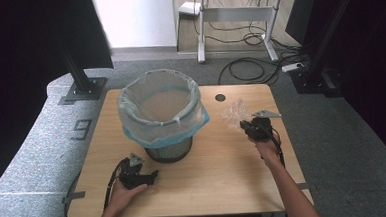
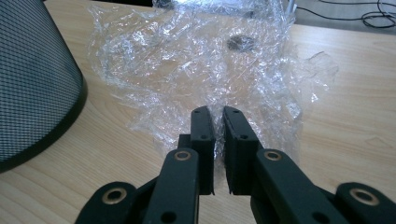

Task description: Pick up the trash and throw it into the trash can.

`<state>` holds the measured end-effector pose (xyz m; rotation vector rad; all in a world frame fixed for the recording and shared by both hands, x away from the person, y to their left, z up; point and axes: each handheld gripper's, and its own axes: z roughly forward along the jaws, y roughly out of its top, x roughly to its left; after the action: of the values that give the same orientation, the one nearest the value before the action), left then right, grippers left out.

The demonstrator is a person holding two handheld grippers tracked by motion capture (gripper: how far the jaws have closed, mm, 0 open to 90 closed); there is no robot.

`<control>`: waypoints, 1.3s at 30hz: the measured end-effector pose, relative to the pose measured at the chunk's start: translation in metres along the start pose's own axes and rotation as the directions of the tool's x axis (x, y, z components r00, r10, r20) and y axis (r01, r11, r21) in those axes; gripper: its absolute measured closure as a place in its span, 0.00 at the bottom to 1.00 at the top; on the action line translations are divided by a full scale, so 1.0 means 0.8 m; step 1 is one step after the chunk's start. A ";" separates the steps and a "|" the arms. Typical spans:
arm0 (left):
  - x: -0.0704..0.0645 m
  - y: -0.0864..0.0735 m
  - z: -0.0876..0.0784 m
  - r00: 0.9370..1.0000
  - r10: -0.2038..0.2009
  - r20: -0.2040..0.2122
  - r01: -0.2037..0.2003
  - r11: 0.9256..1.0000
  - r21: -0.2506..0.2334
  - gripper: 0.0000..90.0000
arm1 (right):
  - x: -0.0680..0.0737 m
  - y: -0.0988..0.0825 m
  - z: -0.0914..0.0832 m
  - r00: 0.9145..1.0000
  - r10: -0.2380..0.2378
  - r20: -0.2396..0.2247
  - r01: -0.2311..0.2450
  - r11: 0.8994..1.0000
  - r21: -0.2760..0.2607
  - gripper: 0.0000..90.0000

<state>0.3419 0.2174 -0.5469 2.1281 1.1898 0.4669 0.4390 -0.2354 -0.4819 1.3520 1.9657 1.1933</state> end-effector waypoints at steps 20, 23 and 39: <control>0.000 0.001 0.001 1.000 0.001 0.003 -0.001 1.000 -0.001 0.16 | 0.032 0.043 -0.055 0.997 -0.026 -0.070 0.015 0.988 -0.152 0.92; 0.000 0.001 0.001 1.000 0.000 0.004 0.000 1.000 -0.002 0.16 | 0.033 0.047 -0.062 0.997 -0.025 -0.071 0.012 0.986 -0.166 0.92; 0.000 0.001 0.001 1.000 -0.001 0.006 0.001 1.000 -0.002 0.16 | 0.057 0.070 -0.089 0.993 -0.060 -0.105 0.032 0.969 -0.245 0.92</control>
<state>0.3432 0.2165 -0.5469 2.1258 1.1865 0.4604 0.3942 -0.2145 -0.3936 1.1313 1.8415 1.4622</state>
